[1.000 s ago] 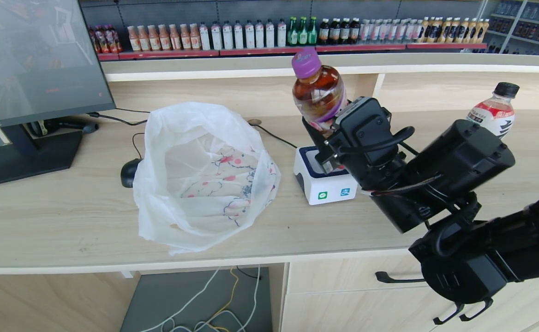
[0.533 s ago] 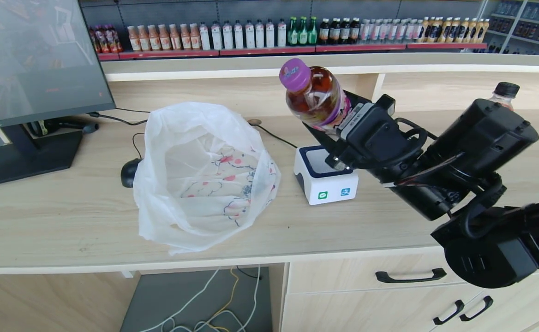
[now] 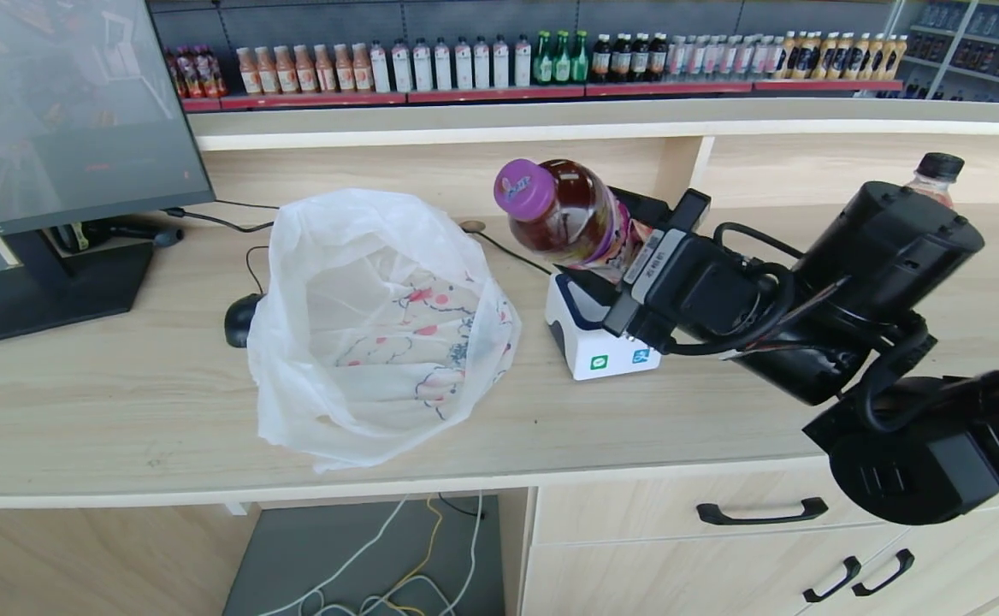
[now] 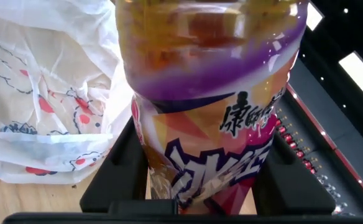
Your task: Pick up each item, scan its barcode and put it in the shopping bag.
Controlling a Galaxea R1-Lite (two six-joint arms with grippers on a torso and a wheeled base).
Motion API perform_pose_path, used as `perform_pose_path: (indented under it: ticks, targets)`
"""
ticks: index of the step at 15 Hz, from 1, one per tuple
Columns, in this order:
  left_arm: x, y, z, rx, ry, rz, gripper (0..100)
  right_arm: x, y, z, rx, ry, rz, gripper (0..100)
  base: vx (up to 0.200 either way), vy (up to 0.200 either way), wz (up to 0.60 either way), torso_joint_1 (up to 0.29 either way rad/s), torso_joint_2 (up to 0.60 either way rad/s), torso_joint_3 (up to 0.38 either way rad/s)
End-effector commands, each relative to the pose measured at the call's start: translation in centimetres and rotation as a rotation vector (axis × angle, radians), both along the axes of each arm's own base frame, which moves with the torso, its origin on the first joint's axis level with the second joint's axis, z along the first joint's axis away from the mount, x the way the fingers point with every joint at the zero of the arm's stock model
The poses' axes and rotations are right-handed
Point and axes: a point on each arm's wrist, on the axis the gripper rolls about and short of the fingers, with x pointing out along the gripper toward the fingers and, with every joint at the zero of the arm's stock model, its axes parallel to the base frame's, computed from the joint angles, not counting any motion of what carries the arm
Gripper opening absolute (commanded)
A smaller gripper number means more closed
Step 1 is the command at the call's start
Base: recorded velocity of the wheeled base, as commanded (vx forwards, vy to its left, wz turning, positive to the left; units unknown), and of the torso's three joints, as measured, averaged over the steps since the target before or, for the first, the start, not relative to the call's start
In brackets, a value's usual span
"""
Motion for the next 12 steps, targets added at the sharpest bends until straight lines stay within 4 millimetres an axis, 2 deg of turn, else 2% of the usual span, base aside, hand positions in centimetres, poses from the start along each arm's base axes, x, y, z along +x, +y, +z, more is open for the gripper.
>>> perform_pose_path:
  ticks: [1, 7, 12]
  targets:
    - [0.0, 0.0, 0.0, 0.000, -0.001, 0.000, 100, 0.4, -0.3, -0.1, -0.011, -0.003, 0.006, 0, 0.000, 0.000, 0.00, 0.000, 0.00, 0.000]
    - [0.0, 0.0, 0.0, 0.000, -0.001, 0.000, 100, 1.6, 0.6, -0.8, -0.047, 0.001, 0.076, 0, 0.000, 0.000, 0.00, 0.000, 0.00, 0.000]
    - [0.0, 0.0, 0.0, 0.000, -0.001, 0.000, 100, 1.6, 0.7, -0.9, -0.069, -0.002, 0.101, 0, 0.000, 0.000, 0.00, 0.000, 0.00, 0.000]
